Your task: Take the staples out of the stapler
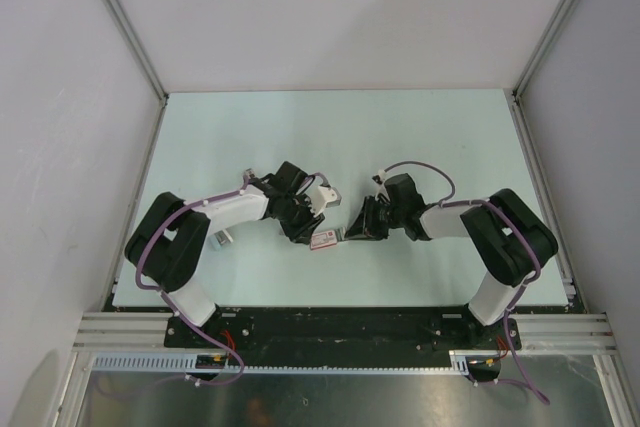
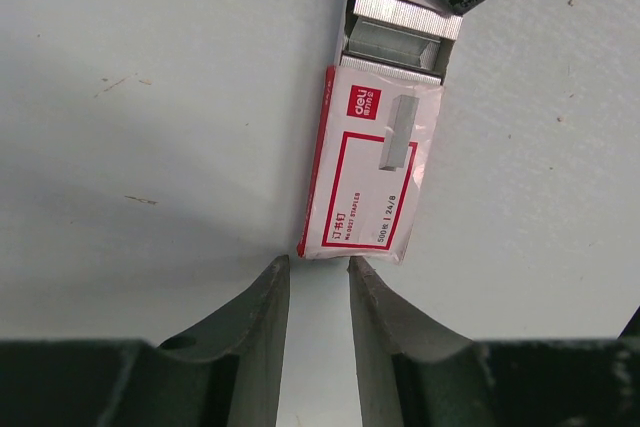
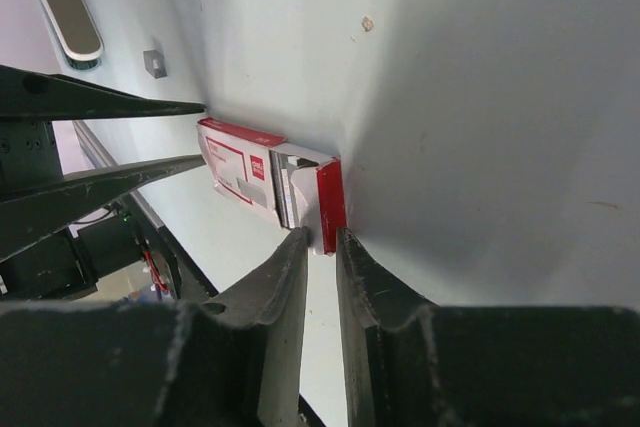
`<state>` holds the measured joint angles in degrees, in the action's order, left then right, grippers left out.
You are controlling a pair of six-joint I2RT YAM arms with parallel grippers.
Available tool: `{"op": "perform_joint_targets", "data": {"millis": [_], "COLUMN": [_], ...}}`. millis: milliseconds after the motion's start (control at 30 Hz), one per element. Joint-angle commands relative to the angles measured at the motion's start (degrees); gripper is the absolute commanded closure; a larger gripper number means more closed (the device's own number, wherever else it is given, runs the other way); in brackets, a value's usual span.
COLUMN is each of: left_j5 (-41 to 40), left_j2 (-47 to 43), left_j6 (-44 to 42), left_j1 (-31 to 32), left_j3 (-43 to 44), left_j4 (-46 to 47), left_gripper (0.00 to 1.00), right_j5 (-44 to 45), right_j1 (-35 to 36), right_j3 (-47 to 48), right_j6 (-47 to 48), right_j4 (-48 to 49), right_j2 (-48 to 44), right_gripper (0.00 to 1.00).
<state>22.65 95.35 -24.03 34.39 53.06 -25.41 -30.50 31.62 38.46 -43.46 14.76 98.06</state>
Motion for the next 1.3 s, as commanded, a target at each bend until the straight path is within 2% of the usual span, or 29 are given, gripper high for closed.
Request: {"op": "perform_joint_targets", "data": {"millis": [0,433,900,967,1067,1267], "left_j5": [-0.28,-0.07,-0.01,-1.0,-3.06,-6.7], "left_j2": [-0.78,-0.2,0.14,-0.05,-1.08,-7.26], "left_j6": [-0.31,-0.13,0.04,0.08,0.26,0.75], "left_j1": [0.02,0.05,0.08,0.0,0.03,-0.04], "left_j3": [0.79,1.58,2.45,2.59,3.03,6.25], "left_j4": [-0.83,-0.84,-0.87,-0.87,-1.1,-4.23], "left_gripper": [0.64,0.64,0.64,0.63,0.54,0.41], "right_j5": [-0.92,2.78,6.31,6.74,7.75,10.36], "right_j1": [0.15,5.11,11.01,10.99,10.46,10.62], "right_j3": [-0.14,1.61,6.71,6.85,6.89,7.51], "right_j6": [-0.83,0.03,-0.57,-0.48,0.03,1.14], "right_j4": [2.88,1.33,-2.24,-3.11,-5.01,-8.88], "right_j2": [0.55,2.75,5.92,5.5,4.03,-0.1], "right_gripper": [0.78,0.87,0.9,0.87,0.81,0.63]}}
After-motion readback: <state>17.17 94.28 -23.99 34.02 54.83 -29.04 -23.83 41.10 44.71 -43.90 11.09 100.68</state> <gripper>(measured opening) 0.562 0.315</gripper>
